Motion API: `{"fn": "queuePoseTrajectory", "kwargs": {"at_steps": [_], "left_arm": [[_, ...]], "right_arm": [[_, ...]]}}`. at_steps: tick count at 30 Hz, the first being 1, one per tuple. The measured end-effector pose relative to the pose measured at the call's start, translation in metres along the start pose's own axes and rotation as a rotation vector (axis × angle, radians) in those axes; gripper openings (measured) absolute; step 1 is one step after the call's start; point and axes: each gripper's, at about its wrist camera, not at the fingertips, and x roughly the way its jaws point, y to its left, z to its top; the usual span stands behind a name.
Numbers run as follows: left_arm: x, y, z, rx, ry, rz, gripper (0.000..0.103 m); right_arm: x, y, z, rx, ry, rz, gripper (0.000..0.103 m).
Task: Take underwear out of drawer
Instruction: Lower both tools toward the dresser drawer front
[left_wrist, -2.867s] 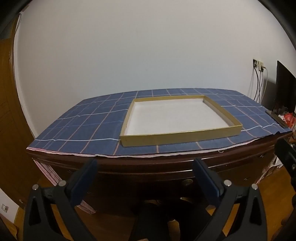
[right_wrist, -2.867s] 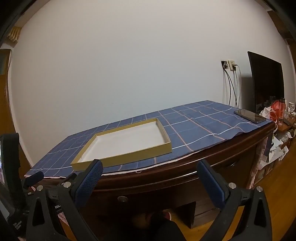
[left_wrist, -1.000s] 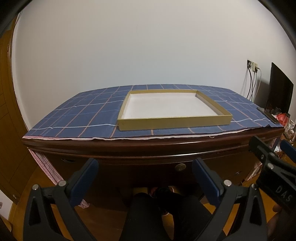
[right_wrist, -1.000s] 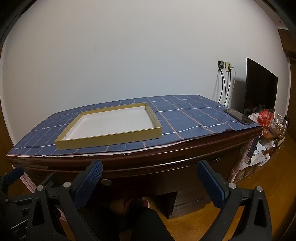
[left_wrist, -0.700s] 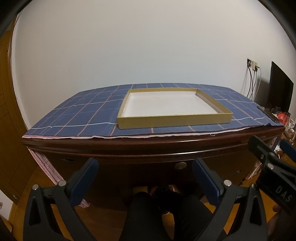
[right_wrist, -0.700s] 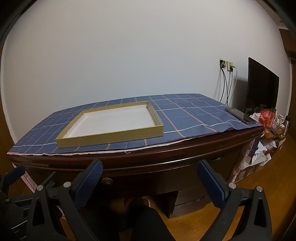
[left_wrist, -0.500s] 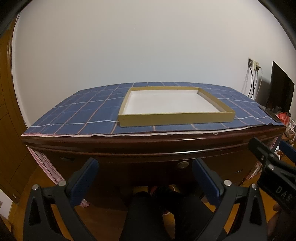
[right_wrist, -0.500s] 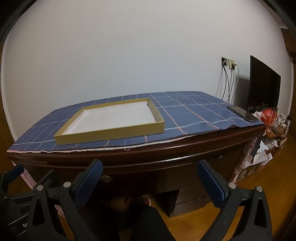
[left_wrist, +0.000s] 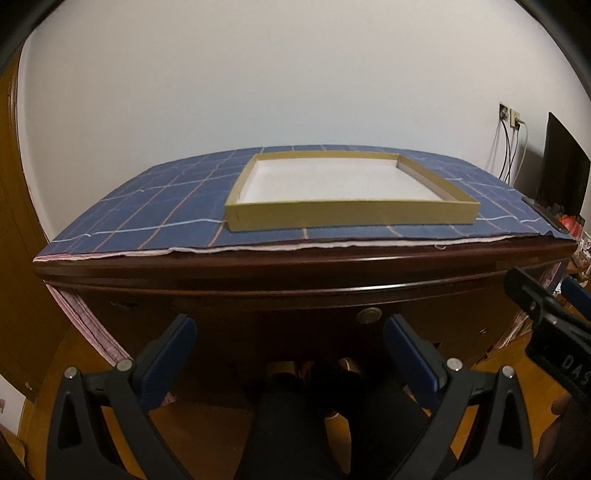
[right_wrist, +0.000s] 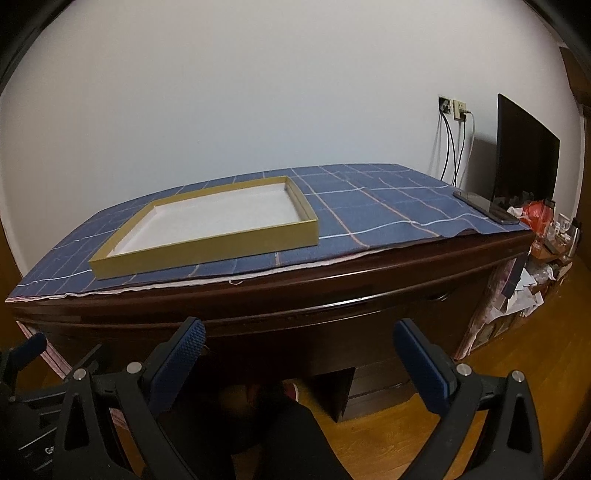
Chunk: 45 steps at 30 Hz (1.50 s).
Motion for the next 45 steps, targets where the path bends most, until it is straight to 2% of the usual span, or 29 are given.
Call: {"fn": "queuePoseTrajectory", "kwargs": {"at_steps": [8, 15, 19, 24, 33, 40, 42, 45], "left_arm": [[0.017, 0.003, -0.003, -0.007, 0.022, -0.003, 0.103], [0.037, 0.005, -0.01, -0.014, 0.037, -0.019, 0.103], [0.053, 0.002, -0.014, -0.018, 0.079, -0.032, 0.103], [0.066, -0.002, -0.015, -0.003, 0.089, -0.037, 0.103], [0.073, 0.001, -0.013, -0.017, 0.083, -0.025, 0.103], [0.074, -0.001, -0.013, -0.004, 0.087, 0.001, 0.103], [0.073, -0.003, -0.012, -0.002, 0.087, -0.001, 0.103], [0.069, -0.007, -0.011, 0.009, 0.073, -0.003, 0.103]], "right_arm": [[0.019, -0.014, -0.012, -0.03, 0.006, 0.03, 0.103], [0.042, -0.045, -0.031, -0.016, -0.025, 0.121, 0.103], [0.066, -0.055, -0.033, -0.035, -0.022, 0.147, 0.103], [0.094, -0.05, -0.03, -0.121, 0.022, 0.132, 0.103], [0.126, -0.061, -0.028, -0.102, 0.082, 0.172, 0.103], [0.126, -0.062, -0.033, -0.145, 0.058, 0.177, 0.103], [0.127, -0.068, -0.035, -0.12, 0.077, 0.17, 0.103], [0.125, -0.082, -0.035, -0.031, 0.073, 0.207, 0.103]]}}
